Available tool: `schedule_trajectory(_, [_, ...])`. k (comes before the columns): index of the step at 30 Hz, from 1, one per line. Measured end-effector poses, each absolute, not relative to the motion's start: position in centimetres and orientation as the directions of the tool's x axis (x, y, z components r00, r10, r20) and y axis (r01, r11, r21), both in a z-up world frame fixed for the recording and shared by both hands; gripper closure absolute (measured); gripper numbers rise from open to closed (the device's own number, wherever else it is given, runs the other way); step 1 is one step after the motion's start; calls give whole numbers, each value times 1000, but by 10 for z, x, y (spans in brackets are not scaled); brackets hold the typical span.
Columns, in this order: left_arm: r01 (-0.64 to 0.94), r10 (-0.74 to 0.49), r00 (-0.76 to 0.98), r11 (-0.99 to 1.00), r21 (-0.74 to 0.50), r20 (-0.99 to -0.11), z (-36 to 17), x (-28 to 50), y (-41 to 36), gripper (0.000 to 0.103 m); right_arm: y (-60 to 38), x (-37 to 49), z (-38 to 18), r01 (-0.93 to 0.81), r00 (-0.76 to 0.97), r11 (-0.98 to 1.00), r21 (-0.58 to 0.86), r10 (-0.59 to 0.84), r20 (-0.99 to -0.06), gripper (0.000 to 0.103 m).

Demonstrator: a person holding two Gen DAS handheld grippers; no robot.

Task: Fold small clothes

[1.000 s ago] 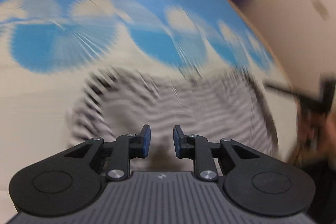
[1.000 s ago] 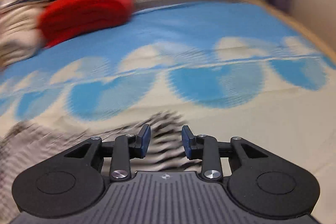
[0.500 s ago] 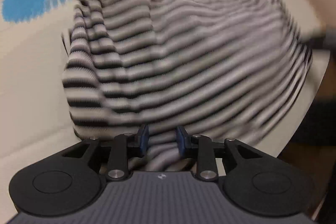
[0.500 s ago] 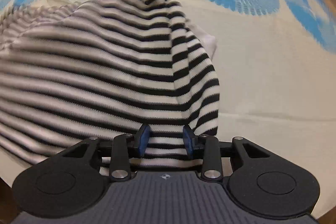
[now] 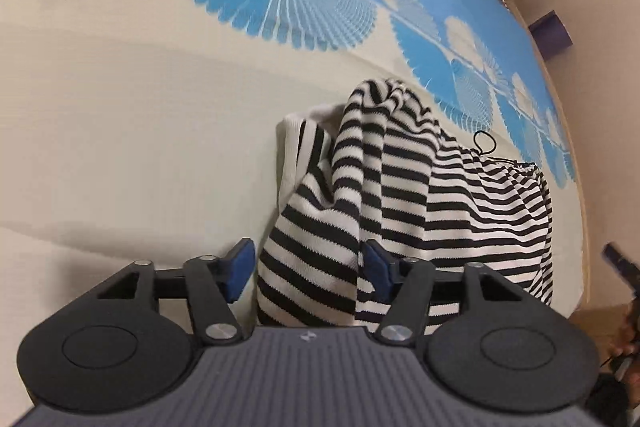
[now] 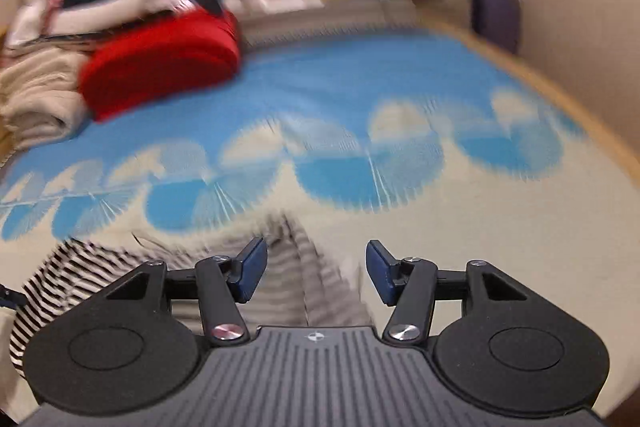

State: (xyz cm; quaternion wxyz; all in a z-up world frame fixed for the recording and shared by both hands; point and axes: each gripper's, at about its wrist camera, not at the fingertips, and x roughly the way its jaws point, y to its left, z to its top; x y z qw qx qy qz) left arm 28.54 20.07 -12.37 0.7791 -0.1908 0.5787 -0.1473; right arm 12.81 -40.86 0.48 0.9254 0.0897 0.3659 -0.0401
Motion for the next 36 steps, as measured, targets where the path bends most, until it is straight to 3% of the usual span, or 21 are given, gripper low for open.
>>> schedule_trajectory(7, [18,-454,244,886,-464,-857,-153,299,184,36,-427,141,-5,234,708,960,152,-62,-704,50])
schedule_trajectory(19, [109,-450,257,893,-437,-855,-154,303,157,32,-415,141,-11,199,716,971,133,-51,-696,50])
schedule_trajectory(21, [131,-443,264,896,-423,-857,-153,301,151,41,-415,141,-10,197,720,972,131,-52,-692,50])
schedule_trajectory(22, [147,-447,263,894,-422,-855,-153,300,147,64,-415,141,-9,197,722,972,132,-53,-689,50])
schedule_trajectory(23, [154,-462,247,887,-436,-852,-155,299,144,78,-415,140,-9,199,724,971,131,-55,-688,50])
schedule_trajectory(26, [183,-453,258,890,-417,-853,-154,294,136,83,-415,140,-8,212,723,968,133,-64,-688,50])
schedule_trajectory(32, [131,-521,332,851,-508,-786,-128,287,165,88,-407,139,-5,221,732,965,140,-69,-677,50])
schedule_trajectory(36, [77,-481,373,868,-491,-793,-109,278,190,89,-400,140,1,229,750,959,166,-65,-658,50])
